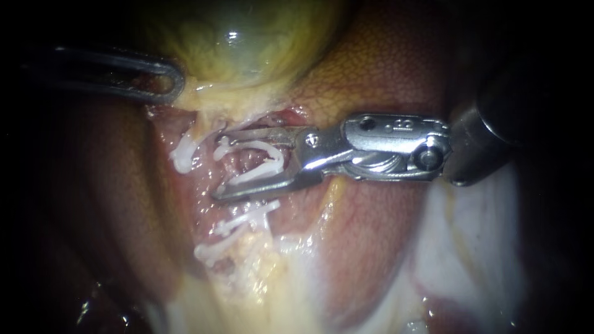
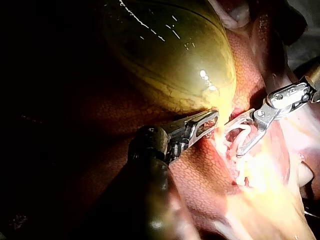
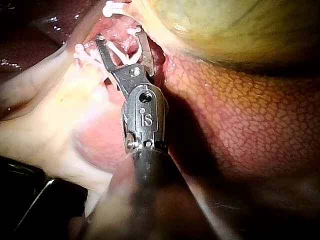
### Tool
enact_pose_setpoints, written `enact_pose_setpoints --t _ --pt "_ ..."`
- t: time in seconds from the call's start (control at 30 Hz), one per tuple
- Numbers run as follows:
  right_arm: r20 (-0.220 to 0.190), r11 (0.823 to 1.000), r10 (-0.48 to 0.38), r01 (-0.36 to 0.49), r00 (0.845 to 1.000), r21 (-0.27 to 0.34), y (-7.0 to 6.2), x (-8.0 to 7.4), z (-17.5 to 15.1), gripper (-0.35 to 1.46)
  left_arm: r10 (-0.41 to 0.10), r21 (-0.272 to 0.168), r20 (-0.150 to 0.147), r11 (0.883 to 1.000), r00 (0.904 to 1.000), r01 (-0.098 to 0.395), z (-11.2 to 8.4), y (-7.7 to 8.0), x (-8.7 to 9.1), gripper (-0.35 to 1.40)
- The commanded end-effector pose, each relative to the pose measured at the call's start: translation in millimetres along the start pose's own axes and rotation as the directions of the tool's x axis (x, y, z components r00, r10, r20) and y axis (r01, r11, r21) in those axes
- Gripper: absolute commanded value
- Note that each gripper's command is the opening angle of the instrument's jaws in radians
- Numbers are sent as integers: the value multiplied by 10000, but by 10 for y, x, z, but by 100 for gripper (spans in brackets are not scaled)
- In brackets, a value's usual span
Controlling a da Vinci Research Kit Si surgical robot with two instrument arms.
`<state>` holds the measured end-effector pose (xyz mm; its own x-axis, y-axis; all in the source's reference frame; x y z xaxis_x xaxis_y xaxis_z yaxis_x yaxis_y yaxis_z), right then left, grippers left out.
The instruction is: Clipping third clip right tube
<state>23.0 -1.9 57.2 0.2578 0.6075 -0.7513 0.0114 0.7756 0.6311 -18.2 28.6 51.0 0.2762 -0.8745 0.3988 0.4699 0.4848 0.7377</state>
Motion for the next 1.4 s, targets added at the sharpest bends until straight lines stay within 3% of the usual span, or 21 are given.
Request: enact_pose_setpoints --t 0.03,0.17,0.37,0.6,1.07,1.4 --pt "2 10000 -2 2 10000 6 0 0 0 49 1 -5 0 10000 10000 -1 0 0 0 -35" --pt "4 10000 -7 7 10000 30 -4 1 -1 49 1 -5 0 10000 10000 -1 0 0 0 -35" --pt "7 9999 0 0 10000 153 -22 8 -7 49 2 -3 0 10000 10000 -2 0 0 0 -35" --pt "12 9997 40 -40 10000 225 -35 16 -36 49 2 -2 -1 10000 10000 -2 0 0 0 -35" --pt "19 9997 230 -230 9997 86 -33 19 -94 48 1 -2 -1 10000 10000 -1 -1 0 0 -35" --pt "10 9992 383 -383 9993 -83 -10 7 -92 48 1 -2 -1 10000 10000 -1 -1 0 0 -35"
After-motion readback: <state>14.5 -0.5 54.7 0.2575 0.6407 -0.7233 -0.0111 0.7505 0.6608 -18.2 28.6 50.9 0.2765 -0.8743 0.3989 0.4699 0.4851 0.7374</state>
